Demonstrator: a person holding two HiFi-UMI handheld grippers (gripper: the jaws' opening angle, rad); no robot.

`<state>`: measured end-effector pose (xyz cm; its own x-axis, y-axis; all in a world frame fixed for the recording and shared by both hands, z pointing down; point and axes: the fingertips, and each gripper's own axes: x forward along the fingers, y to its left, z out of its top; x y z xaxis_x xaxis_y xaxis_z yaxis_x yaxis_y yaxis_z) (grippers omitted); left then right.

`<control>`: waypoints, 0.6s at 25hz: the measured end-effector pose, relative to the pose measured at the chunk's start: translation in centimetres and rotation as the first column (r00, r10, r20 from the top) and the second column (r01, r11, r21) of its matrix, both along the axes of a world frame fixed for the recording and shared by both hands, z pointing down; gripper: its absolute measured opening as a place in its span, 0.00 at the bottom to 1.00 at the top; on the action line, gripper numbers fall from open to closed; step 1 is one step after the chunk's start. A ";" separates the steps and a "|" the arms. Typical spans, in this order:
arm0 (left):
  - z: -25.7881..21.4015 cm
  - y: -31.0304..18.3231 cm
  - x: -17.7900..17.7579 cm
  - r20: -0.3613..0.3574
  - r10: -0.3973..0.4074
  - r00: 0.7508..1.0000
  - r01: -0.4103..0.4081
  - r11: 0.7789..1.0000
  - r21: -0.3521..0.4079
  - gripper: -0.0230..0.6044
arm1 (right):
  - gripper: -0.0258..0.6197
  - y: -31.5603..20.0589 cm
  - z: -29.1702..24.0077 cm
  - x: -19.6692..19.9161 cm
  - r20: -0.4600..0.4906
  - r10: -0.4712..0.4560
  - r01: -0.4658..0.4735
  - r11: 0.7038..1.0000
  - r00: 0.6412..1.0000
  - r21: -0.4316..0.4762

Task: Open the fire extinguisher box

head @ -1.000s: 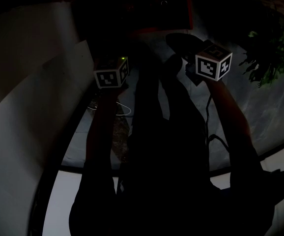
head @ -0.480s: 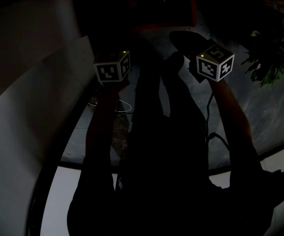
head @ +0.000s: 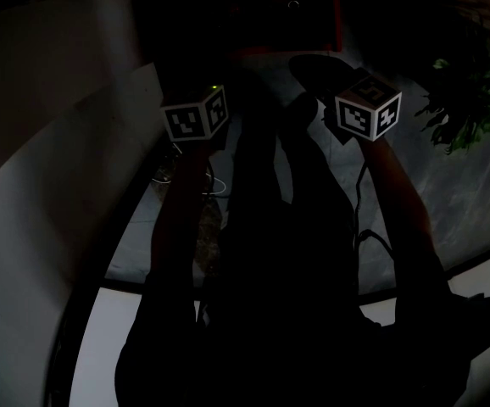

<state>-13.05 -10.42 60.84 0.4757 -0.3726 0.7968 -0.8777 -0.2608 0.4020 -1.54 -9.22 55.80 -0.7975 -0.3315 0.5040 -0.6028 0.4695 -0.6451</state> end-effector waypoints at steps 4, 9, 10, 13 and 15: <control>-0.1 0.0 0.0 -0.016 -0.004 1.000 0.003 1.000 -0.006 0.04 | 0.04 0.0 -0.2 0.5 0.004 0.011 -0.011 1.000 1.000 0.008; 0.0 -0.2 -0.2 0.019 0.014 1.000 -0.013 1.000 -0.007 0.04 | 0.04 0.4 -0.4 1.1 0.022 0.011 -0.011 1.000 1.000 0.019; -0.1 -0.2 -0.2 0.025 0.012 1.000 -0.012 1.000 -0.008 0.04 | 0.04 0.5 -0.7 1.4 0.035 0.015 -0.015 1.000 0.999 0.021; -0.2 0.0 0.0 0.036 0.007 0.999 -0.007 1.000 -0.012 0.04 | 0.04 0.9 -1.2 2.6 0.048 0.035 -0.036 0.999 0.998 0.020; -0.2 -0.1 0.0 0.038 -0.001 0.999 0.001 1.000 -0.010 0.04 | 0.04 1.0 -1.1 3.2 0.033 0.041 -0.041 0.999 0.999 0.015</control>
